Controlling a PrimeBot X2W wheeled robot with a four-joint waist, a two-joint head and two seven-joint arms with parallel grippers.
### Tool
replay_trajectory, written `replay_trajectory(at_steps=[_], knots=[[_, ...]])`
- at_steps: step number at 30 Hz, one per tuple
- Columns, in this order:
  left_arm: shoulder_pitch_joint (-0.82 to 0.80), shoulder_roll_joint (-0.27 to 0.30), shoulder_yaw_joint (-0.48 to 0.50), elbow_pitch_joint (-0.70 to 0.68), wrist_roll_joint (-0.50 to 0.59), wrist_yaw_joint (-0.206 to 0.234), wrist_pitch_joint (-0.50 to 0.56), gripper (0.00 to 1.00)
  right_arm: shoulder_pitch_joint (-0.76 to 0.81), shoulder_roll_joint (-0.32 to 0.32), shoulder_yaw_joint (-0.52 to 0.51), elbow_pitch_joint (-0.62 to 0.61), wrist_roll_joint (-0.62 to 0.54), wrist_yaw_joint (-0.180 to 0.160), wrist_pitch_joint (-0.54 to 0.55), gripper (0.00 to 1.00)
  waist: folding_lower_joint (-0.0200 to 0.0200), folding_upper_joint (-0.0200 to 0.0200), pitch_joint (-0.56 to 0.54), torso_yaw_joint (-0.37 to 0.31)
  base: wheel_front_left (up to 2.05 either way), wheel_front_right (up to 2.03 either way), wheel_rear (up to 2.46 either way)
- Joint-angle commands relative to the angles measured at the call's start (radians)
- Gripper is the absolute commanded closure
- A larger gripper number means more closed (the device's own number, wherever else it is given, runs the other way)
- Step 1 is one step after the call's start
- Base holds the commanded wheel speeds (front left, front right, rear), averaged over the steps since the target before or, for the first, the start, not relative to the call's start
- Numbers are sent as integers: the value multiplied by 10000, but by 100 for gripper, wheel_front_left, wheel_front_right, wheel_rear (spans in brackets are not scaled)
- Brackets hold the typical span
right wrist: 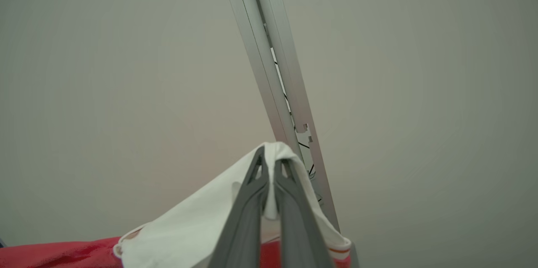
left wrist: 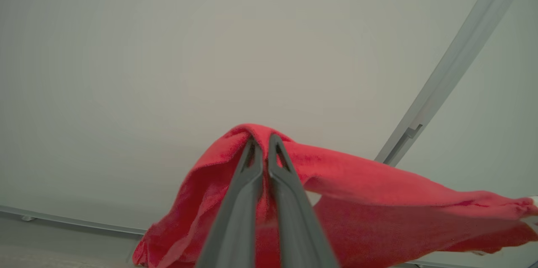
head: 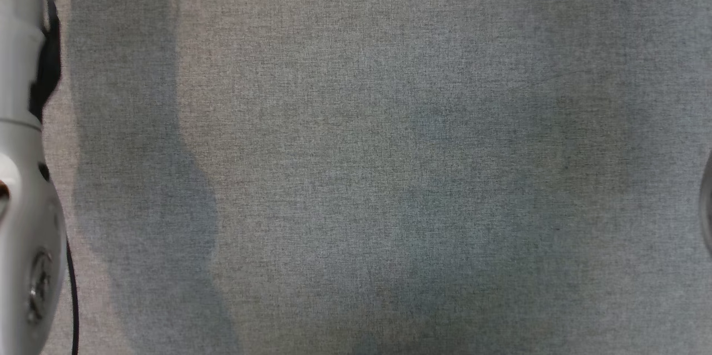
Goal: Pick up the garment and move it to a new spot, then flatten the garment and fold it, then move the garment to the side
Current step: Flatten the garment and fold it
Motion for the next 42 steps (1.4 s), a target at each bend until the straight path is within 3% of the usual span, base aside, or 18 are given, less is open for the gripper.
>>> replay_trajectory(at_steps=[1,4,9,14,20,26,31,38,42], knots=[[308,84,-164,103,-91,-63,-66,100,442,-158,193,-269,394,2,-82,100,-1,0,-1,-8,0,0,0],[1063,40,-937,-312,-502,-81,45,100,1635,-520,826,-997,1316,2,-99,100,-1,0,-219,-38,0,0,0],[2963,552,-2053,-1338,-1597,-66,563,100,4402,-1469,1883,-2763,2624,2,275,100,-1,0,-999,-129,0,0,0],[5110,1214,-2980,-2358,-2038,-68,634,100,7436,-2198,2059,-4459,3345,2,804,100,-1,0,-2107,-237,0,0,0],[7430,1556,-3555,-3193,-2288,-69,751,100,10075,-2181,1501,-5590,3630,0,1295,100,-1,0,-3388,-246,0,0,0],[10442,1655,-3766,-4461,-3076,130,1449,100,13092,-1639,541,-6532,3550,2,2028,100,-1,0,-5049,-138,0,0,0],[12937,1829,-3634,-6338,-3921,859,2065,100,15433,-949,-302,-7541,3199,2,2814,100,-1,0,-6020,-114,0,0,0],[16501,2207,-3548,-9618,-4693,2852,2758,100,17988,-255,-926,-9259,2636,2,4169,100,-1,0,-6567,-326,0,0,0],[17284,2504,-3404,-10973,-4729,3544,2924,100,18278,-122,-1302,-9865,2434,3,4611,100,-1,0,-6543,-176,0,0,0]])
